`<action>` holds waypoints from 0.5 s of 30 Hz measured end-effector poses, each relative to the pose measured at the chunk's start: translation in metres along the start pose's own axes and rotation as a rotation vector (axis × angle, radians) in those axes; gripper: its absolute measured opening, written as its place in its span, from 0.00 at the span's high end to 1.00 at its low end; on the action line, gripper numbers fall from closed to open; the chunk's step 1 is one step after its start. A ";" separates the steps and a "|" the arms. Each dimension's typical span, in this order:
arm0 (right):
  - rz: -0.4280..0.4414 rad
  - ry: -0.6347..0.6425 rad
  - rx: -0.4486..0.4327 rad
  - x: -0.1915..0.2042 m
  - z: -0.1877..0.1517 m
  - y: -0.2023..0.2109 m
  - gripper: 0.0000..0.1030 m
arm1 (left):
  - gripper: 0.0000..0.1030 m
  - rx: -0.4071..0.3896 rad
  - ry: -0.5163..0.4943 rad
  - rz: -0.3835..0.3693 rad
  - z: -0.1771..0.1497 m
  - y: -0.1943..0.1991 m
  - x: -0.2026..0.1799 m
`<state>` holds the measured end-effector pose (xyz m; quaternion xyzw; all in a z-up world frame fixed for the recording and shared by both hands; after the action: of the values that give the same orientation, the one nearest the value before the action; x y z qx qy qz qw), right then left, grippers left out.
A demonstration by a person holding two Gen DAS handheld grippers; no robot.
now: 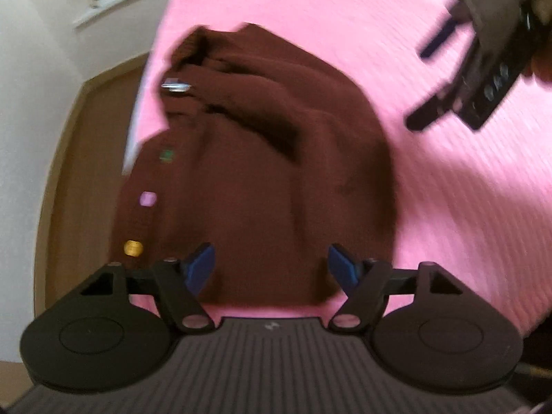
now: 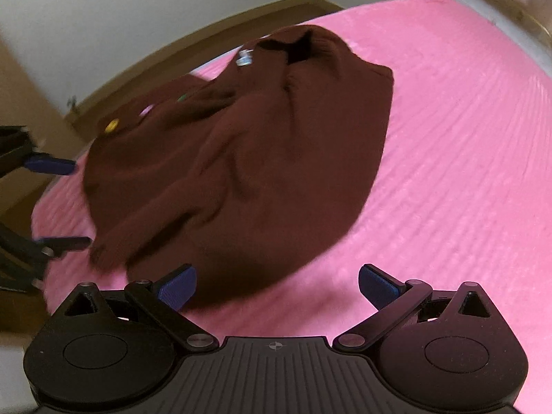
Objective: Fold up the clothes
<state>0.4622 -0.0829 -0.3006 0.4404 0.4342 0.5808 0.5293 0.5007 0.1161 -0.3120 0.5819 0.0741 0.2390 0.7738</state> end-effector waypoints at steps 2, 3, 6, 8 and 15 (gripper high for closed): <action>0.000 -0.067 0.000 -0.012 0.008 -0.018 0.01 | 0.30 -0.001 0.031 0.057 0.000 -0.011 0.030; 0.003 -0.101 0.003 -0.017 0.012 -0.027 0.01 | 0.30 0.011 0.041 0.076 -0.001 -0.018 0.044; 0.005 -0.179 0.011 -0.029 0.019 -0.054 0.03 | 0.30 0.047 0.045 0.131 -0.005 -0.045 0.075; 0.028 -0.224 0.009 -0.032 0.020 -0.064 0.31 | 0.31 0.056 0.050 0.151 -0.004 -0.060 0.091; 0.018 -0.261 -0.017 -0.044 0.016 -0.051 0.93 | 0.35 -0.013 0.159 0.003 0.025 -0.041 0.082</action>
<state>0.4921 -0.1235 -0.3482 0.5116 0.3527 0.5270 0.5797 0.5938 0.1240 -0.3289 0.5563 0.1329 0.2861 0.7688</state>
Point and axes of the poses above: each gripper's, at about its wrist camera, not at the fingertips, and y roughly against the way its jaws point, x to its left, z to its top, the point moved 5 cm from there along -y, roughly the way its jaws point, and after that the axes turned 8 degrees about x, right-handed, at the moved point
